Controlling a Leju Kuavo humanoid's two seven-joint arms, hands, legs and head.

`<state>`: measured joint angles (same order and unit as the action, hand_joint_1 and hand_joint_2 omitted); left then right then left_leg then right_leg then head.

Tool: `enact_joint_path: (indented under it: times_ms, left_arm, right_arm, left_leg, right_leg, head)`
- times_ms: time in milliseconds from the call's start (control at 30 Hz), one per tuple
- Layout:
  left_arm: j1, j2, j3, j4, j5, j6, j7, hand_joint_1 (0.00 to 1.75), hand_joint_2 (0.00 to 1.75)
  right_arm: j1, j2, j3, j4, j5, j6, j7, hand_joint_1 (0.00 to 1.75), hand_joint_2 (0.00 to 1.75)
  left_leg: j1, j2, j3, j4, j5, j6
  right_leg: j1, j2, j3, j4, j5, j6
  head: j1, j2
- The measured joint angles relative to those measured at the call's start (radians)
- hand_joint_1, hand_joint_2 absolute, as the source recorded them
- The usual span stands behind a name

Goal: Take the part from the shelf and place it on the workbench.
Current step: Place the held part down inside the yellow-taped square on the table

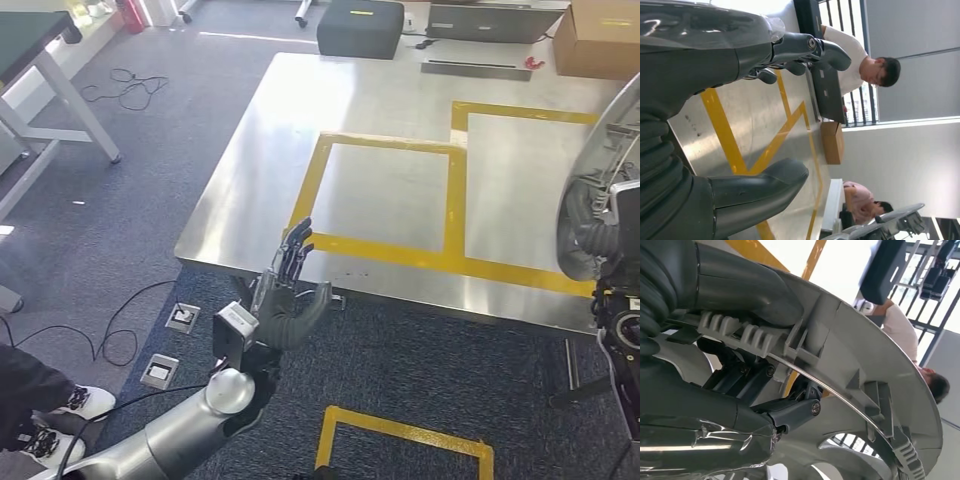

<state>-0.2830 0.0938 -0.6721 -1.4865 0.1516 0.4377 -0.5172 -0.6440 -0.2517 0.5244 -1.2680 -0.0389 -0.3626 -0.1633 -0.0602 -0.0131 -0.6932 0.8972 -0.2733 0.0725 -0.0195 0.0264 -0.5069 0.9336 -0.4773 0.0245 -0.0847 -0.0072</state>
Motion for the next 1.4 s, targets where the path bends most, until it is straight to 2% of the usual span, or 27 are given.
enact_joint_path:
  times_ms: [67,100,167,200,233,267,300,367,400,433,467,567,633,700,733,767,800,867,933,1000,1067,1100,1133,1200,1233,1267,1400]
  left_arm:
    - [-0.003,-0.003,0.000,0.000,0.002,-0.001,-0.002,0.00,1.75]
    - [-0.004,-0.005,0.000,0.001,0.002,-0.001,-0.004,0.00,1.75]
    - [-0.005,-0.009,-0.001,0.003,0.002,-0.001,-0.007,0.00,1.75]
    - [-0.005,-0.010,-0.002,0.006,0.003,-0.001,-0.008,0.00,1.75]
    - [-0.003,-0.011,-0.002,0.008,0.003,-0.001,-0.008,0.00,1.75]
    - [-0.002,-0.011,-0.003,0.010,0.003,-0.001,-0.008,0.00,1.75]
    - [-0.002,-0.011,-0.003,0.012,0.003,-0.001,-0.008,0.00,1.75]
    - [-0.002,-0.012,-0.003,0.014,0.003,-0.001,-0.009,0.00,1.75]
    - [-0.002,-0.012,-0.003,0.015,0.003,-0.001,-0.010,0.00,1.75]
    - [-0.003,-0.012,-0.003,0.016,0.002,-0.001,-0.012,0.00,1.75]
    - [-0.003,-0.012,-0.004,0.017,0.002,0.000,-0.014,0.00,1.75]
    - [-0.005,-0.012,-0.006,0.017,-0.002,0.002,-0.021,0.00,1.75]
    - [-0.009,-0.012,-0.008,0.017,-0.005,0.002,-0.025,0.00,1.75]
    - [-0.011,-0.012,-0.009,0.019,-0.006,0.002,-0.029,0.00,1.75]
    - [-0.011,-0.012,-0.010,0.021,-0.006,0.001,-0.031,0.00,1.75]
    - [-0.012,-0.012,-0.011,0.023,-0.005,-0.001,-0.033,0.00,1.75]
    - [-0.013,-0.013,-0.012,0.025,-0.005,-0.003,-0.034,0.00,1.75]
    - [-0.019,-0.014,-0.013,0.028,-0.002,-0.007,-0.037,0.00,1.75]
    - [-0.029,-0.016,-0.014,0.029,0.001,-0.011,-0.042,0.00,1.75]
    - [-0.034,-0.017,-0.016,0.030,0.002,-0.015,-0.047,0.00,1.75]
    - [-0.035,-0.019,-0.017,0.032,0.002,-0.016,-0.051,0.00,1.75]
    - [-0.036,-0.020,-0.018,0.033,0.002,-0.016,-0.052,0.00,1.75]
    - [-0.037,-0.021,-0.018,0.034,0.002,-0.015,-0.053,0.00,1.75]
    - [-0.038,-0.023,-0.020,0.037,0.002,-0.015,-0.053,0.00,1.75]
    - [-0.036,-0.023,-0.021,0.038,0.002,-0.015,-0.053,0.00,1.75]
    - [-0.035,-0.023,-0.021,0.039,0.002,-0.015,-0.053,0.00,1.75]
    - [-0.031,-0.023,-0.023,0.041,0.002,-0.015,-0.053,0.00,1.75]
  right_arm:
    - [-0.018,0.005,0.004,0.020,0.001,0.002,0.000,1.75,1.75]
    - [-0.027,0.006,0.005,0.030,0.001,0.003,0.000,1.75,1.75]
    - [-0.036,0.008,0.010,0.051,0.000,0.003,-0.001,1.75,1.75]
    - [-0.038,0.008,0.012,0.062,0.000,0.003,-0.001,1.75,1.75]
    - [-0.038,0.008,0.015,0.074,0.000,0.003,-0.002,1.75,1.75]
    - [-0.037,0.009,0.017,0.084,0.000,0.003,-0.002,1.75,1.75]
    - [-0.037,0.009,0.019,0.092,0.000,0.003,-0.002,1.75,1.75]
    - [-0.037,0.013,0.023,0.106,0.000,0.004,-0.001,1.75,1.75]
    - [-0.038,0.015,0.026,0.113,0.000,0.005,-0.002,1.75,1.75]
    - [-0.038,0.017,0.029,0.121,0.000,0.005,-0.002,1.75,1.75]
    - [-0.039,0.019,0.031,0.127,0.000,0.006,-0.004,1.75,1.75]
    - [-0.061,0.027,0.037,0.143,0.000,0.007,-0.008,1.75,1.75]
    - [-0.083,0.033,0.039,0.155,0.000,0.008,-0.009,1.75,1.75]
    - [-0.099,0.038,0.042,0.171,0.000,0.007,-0.013,1.75,1.75]
    - [-0.108,0.042,0.043,0.182,0.000,0.007,-0.015,1.75,1.75]
    - [-0.118,0.047,0.044,0.194,0.000,0.006,-0.018,1.75,1.75]
    - [-0.128,0.052,0.045,0.205,0.000,0.004,-0.020,1.75,1.75]
    - [-0.150,0.062,0.047,0.230,0.000,0.002,-0.023,1.75,1.75]
    - [-0.173,0.070,0.050,0.259,0.002,0.001,-0.028,1.75,1.75]
    - [-0.193,0.076,0.055,0.291,0.003,0.000,-0.034,0.87,0.87]
    - [-0.204,0.079,0.059,0.318,0.004,0.000,-0.040,0.00,0.00]
    - [-0.210,0.080,0.061,0.330,0.004,0.000,-0.041,0.00,0.00]
    - [-0.216,0.082,0.064,0.341,0.004,0.000,-0.042,0.00,0.00]
    - [-0.224,0.087,0.072,0.359,0.004,0.000,-0.043,0.00,0.00]
    - [-0.226,0.090,0.076,0.365,0.005,0.000,-0.043,0.00,0.00]
    - [-0.228,0.092,0.078,0.371,0.005,-0.001,-0.044,0.00,0.00]
    - [-0.233,0.093,0.087,0.388,0.004,-0.003,-0.045,0.00,0.00]
  left_leg:
    - [0.009,0.003,0.019,-0.016,-0.001,-0.002]
    - [0.015,0.005,0.028,-0.023,-0.004,-0.003]
    - [0.020,0.005,0.039,-0.027,-0.014,-0.003]
    - [0.021,0.004,0.042,-0.026,-0.019,-0.004]
    - [0.022,0.003,0.046,-0.024,-0.025,-0.006]
    - [0.024,0.002,0.050,-0.020,-0.032,-0.008]
    - [0.026,0.001,0.053,-0.014,-0.039,-0.012]
    - [0.027,-0.002,0.056,0.005,-0.056,-0.022]
    - [0.026,-0.004,0.053,0.020,-0.064,-0.027]
    - [0.025,-0.006,0.048,0.033,-0.069,-0.031]
    - [0.023,-0.008,0.042,0.043,-0.072,-0.034]
    - [0.024,-0.008,0.027,0.069,-0.087,-0.047]
    - [0.031,-0.001,-0.017,0.160,-0.130,-0.064]
    - [0.042,0.006,-0.092,0.302,-0.181,-0.077]
    - [0.046,0.008,-0.120,0.351,-0.190,-0.079]
    - [0.048,0.008,-0.132,0.365,-0.183,-0.078]
    - [0.049,0.008,-0.123,0.337,-0.159,-0.074]
    - [0.046,0.007,-0.057,0.198,-0.090,-0.059]
    - [0.041,0.007,0.002,0.082,-0.058,-0.047]
    - [0.036,0.007,0.020,0.053,-0.064,-0.043]
    - [0.040,0.007,0.031,0.040,-0.064,-0.039]
    - [0.041,0.007,0.037,0.034,-0.064,-0.042]
    - [0.041,0.006,0.041,0.030,-0.065,-0.046]
    - [0.035,0.004,0.041,0.035,-0.068,-0.053]
    - [0.034,0.003,0.039,0.038,-0.068,-0.051]
    - [0.035,0.003,0.038,0.040,-0.069,-0.049]
    - [0.035,0.002,0.038,0.044,-0.073,-0.043]
  right_leg:
    - [0.006,-0.004,0.000,0.014,-0.022,0.001]
    - [0.009,-0.006,-0.016,0.053,-0.044,-0.001]
    - [0.014,-0.008,-0.089,0.192,-0.100,-0.007]
    - [0.014,-0.008,-0.132,0.261,-0.119,-0.006]
    - [0.014,-0.008,-0.165,0.303,-0.120,-0.003]
    - [0.012,-0.008,-0.180,0.307,-0.100,0.002]
    - [0.009,-0.010,-0.177,0.270,-0.060,0.009]
    - [-0.003,-0.013,-0.135,0.137,0.032,0.032]
    - [-0.008,-0.014,-0.112,0.081,0.056,0.039]
    - [-0.011,-0.014,-0.097,0.050,0.064,0.039]
    - [-0.009,-0.014,-0.090,0.042,0.059,0.036]
    - [-0.010,-0.013,-0.088,0.040,0.055,0.015]
    - [-0.012,-0.013,-0.082,0.038,0.054,0.003]
    - [-0.010,-0.014,-0.081,0.038,0.053,-0.002]
    - [-0.009,-0.014,-0.079,0.038,0.052,-0.004]
    - [-0.009,-0.014,-0.077,0.038,0.050,-0.005]
    - [-0.008,-0.013,-0.074,0.038,0.049,-0.006]
    - [-0.008,-0.011,-0.069,0.037,0.045,-0.006]
    - [-0.006,-0.009,-0.068,0.036,0.041,0.000]
    - [-0.006,-0.009,-0.066,0.033,0.037,0.009]
    - [-0.007,-0.011,-0.064,0.034,0.028,0.018]
    - [-0.004,-0.014,-0.063,0.033,0.032,0.011]
    - [-0.002,-0.017,-0.057,0.030,0.027,-0.003]
    - [-0.001,-0.023,-0.044,0.018,0.031,-0.014]
    - [-0.001,-0.025,-0.038,0.013,0.026,-0.010]
    - [-0.001,-0.026,-0.037,0.012,0.028,0.000]
    - [-0.001,-0.030,-0.032,0.009,0.025,0.003]
  head:
    - [-0.001,0.000]
    - [0.001,0.000]
    - [0.010,0.000]
    - [0.013,0.000]
    - [0.015,0.000]
    - [0.017,0.000]
    - [0.018,0.000]
    - [0.022,0.000]
    - [0.025,0.000]
    - [0.026,0.000]
    - [0.026,0.000]
    - [0.019,0.000]
    - [0.011,0.000]
    - [0.004,0.000]
    - [0.003,0.000]
    - [0.001,0.000]
    - [-0.002,0.000]
    - [-0.007,0.000]
    - [-0.009,0.000]
    - [-0.009,0.000]
    - [-0.006,0.000]
    - [-0.002,0.000]
    - [0.005,0.000]
    - [0.014,0.000]
    - [0.016,0.000]
    - [0.016,0.000]
    - [0.020,0.000]
